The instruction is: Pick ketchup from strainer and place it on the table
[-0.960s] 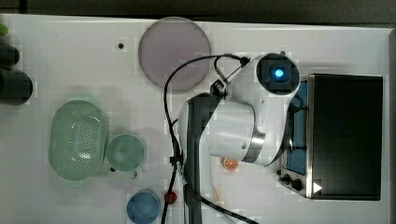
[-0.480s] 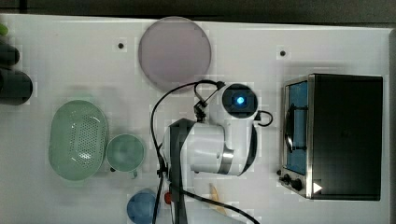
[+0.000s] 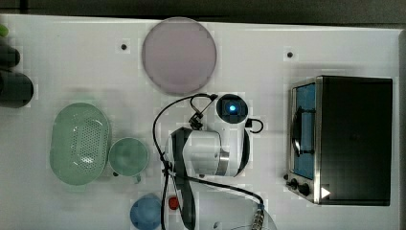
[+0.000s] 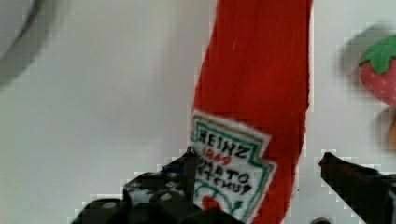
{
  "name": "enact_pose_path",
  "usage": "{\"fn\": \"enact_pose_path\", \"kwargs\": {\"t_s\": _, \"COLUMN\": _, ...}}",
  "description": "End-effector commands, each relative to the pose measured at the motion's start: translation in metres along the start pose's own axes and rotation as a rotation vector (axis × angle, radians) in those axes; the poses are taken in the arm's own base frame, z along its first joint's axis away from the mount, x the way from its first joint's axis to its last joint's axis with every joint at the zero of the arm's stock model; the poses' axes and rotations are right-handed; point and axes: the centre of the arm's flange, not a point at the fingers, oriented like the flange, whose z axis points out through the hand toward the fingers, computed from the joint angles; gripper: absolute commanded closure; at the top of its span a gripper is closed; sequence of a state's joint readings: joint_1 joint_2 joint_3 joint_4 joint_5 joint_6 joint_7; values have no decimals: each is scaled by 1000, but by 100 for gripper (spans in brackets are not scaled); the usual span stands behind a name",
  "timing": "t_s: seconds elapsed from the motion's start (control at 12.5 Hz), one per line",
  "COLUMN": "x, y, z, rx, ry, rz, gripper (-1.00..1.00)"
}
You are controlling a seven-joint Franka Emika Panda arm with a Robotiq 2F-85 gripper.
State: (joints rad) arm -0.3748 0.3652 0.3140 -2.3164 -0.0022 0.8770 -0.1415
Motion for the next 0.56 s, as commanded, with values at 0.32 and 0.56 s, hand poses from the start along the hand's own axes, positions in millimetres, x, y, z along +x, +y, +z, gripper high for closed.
{"fn": "enact_pose_path", "kwargs": {"t_s": 0.32, "x": 16, "y": -16, "z": -139, "rx": 85, "ry": 197, "rz": -25, "gripper": -100}}
{"fn": "enact_pose_path", "kwargs": {"t_s": 0.56, "x": 12, "y": -23, "z": -229, "rx": 100, "ry": 237, "rz": 27, "gripper": -100}}
